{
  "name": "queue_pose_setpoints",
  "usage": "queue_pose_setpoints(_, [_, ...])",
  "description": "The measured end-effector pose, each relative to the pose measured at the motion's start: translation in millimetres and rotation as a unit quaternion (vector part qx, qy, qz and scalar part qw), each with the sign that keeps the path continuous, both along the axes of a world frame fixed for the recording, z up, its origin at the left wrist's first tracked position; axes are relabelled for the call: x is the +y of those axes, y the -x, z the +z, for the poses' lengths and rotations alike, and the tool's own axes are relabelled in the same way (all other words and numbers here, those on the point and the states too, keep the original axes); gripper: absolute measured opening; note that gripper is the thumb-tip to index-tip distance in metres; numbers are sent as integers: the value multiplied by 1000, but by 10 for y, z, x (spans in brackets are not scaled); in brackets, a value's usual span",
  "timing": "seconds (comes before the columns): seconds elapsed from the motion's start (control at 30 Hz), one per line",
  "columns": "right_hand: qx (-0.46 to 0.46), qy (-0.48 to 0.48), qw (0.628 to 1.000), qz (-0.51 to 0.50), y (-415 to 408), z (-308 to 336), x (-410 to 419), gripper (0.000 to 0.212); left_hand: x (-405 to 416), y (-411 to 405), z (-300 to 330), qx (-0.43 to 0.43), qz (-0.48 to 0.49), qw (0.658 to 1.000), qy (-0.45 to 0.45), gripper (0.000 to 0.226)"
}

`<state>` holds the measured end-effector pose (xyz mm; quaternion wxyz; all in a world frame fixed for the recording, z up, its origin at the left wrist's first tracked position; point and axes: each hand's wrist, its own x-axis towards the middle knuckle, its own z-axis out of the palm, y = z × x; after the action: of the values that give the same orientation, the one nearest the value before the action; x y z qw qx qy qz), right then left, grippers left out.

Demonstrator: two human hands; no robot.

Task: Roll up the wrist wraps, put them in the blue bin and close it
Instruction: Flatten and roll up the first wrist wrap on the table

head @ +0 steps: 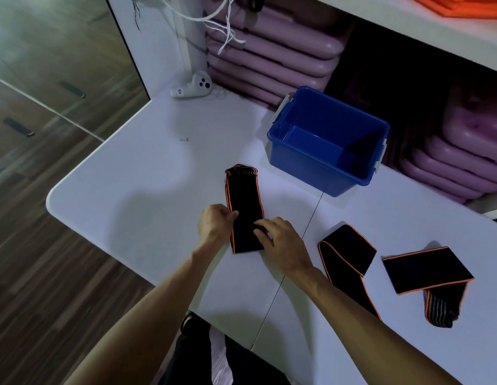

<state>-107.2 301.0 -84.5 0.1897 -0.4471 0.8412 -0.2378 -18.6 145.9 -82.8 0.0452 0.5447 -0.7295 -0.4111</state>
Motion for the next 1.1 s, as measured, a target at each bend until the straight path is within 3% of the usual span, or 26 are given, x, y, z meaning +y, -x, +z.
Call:
queue_pose_setpoints(0.17, [31, -28, 998, 43, -35, 21, 2, 62, -103, 16, -44, -10, 5, 1000, 2, 9])
queue_pose_setpoints(0.33, [73, -27, 994, 81, -41, 13, -5, 71, -93, -77, -87, 63, -79, 994, 46, 33])
queue_pose_setpoints(0.4, [102, -41, 988, 111, -19, 1, 3, 75, -111, -136, -135, 100, -136, 981, 96, 39])
queue_pose_setpoints(0.53, [145, -48, 977, 146, 22, -8, -9, 70, -164, -225, -143, 122, -264, 931, 220, 12])
queue_pose_setpoints(0.57, [148, -46, 976, 152, 32, -7, -14, 69, -162, -266, -112, 137, -287, 919, 233, 14])
queue_pose_setpoints(0.8, [119, -57, 973, 191, 179, -3, -64, 70, -125, -698, -155, 80, -456, 864, 198, 78])
queue_pose_setpoints(0.97, [103, -71, 970, 207, 249, -2, -98, 70, -61, -708, -159, 83, -440, 833, 325, 63])
queue_pose_setpoints(1.1, [17, -45, 984, 173, 237, 79, -113, 63, -54, -730, -175, 71, -435, 838, 322, 59])
